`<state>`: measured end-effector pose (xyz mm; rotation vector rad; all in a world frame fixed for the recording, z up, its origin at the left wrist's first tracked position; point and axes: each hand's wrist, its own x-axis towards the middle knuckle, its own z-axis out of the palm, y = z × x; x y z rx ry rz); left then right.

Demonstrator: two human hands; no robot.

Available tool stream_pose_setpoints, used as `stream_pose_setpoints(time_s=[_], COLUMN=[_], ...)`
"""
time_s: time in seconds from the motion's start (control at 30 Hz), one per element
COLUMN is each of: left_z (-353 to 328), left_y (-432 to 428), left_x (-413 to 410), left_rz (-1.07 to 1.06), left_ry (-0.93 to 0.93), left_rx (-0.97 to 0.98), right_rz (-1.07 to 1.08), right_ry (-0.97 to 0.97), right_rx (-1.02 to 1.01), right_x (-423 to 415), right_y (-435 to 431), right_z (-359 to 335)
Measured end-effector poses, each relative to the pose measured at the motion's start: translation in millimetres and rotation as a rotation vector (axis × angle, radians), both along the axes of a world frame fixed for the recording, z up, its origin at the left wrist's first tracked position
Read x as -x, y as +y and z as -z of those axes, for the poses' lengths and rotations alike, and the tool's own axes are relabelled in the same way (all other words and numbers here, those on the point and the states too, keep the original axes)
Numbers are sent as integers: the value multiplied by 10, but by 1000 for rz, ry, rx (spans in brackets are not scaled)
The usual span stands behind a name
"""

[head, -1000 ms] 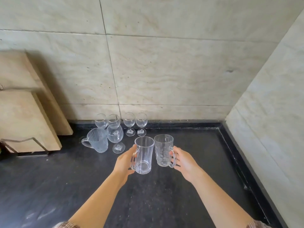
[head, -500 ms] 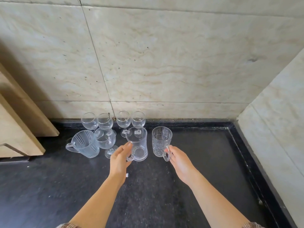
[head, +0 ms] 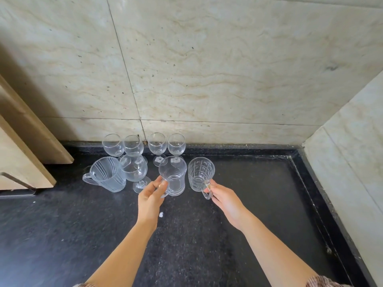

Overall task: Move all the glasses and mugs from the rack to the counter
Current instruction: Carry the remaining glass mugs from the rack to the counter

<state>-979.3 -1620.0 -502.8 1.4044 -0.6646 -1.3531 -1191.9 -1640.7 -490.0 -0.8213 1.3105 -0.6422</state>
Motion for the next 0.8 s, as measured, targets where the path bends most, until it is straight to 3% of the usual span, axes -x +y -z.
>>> stream_pose_setpoints(time_s=[0.13, 0.27, 0.5, 0.8], left_z=[-16, -96, -225, -216], left_y=[22, 14, -151, -276], left_x=[-47, -113, -74, -133], left_rz=[49, 85, 243, 337], left_ry=[-34, -123, -364, -557], left_rx=[-10, -11, 85, 131], right_rz=[15, 51, -152, -220], right_ry=[68, 312, 567, 733], right_rx=[-4, 102, 352, 421], right_x=[0, 24, -34, -129], right_y=[-2, -51, -254, -371], right_z=[-55, -168, -277, -239])
